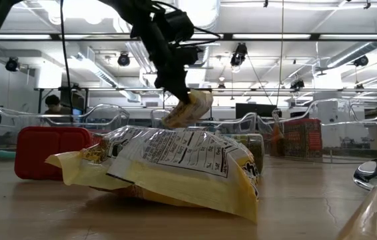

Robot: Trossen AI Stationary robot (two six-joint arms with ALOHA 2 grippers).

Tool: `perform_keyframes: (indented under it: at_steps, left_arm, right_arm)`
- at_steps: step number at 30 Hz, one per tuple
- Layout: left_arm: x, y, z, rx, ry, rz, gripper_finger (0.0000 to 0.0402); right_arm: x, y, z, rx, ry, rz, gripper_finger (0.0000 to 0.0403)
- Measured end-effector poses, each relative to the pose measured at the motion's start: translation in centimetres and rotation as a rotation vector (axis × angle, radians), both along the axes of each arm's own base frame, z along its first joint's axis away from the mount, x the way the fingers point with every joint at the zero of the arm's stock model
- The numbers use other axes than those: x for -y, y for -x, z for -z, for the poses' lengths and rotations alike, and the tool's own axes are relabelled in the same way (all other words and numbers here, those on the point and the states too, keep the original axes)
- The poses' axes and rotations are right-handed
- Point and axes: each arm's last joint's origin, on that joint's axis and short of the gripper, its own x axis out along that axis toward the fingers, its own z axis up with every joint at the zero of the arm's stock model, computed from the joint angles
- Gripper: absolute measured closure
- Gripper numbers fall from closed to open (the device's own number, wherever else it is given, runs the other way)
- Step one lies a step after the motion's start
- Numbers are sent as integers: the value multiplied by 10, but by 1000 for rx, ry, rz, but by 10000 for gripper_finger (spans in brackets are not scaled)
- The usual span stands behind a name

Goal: Pick & Place Food Item
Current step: Put the yellow noodle pack into the middle transparent bin

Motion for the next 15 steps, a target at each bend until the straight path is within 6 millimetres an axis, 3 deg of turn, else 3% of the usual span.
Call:
perform_keyframes:
  at_steps: [11, 15]
  left_arm:
    - [-3, 4, 4, -43, 15, -34, 398]
    - [1, 8, 18, -86, 22, -38, 398]
  right_arm:
    - [5, 10, -6, 12, 49, -13, 192]
    - [6, 10, -6, 9, 56, -12, 192]
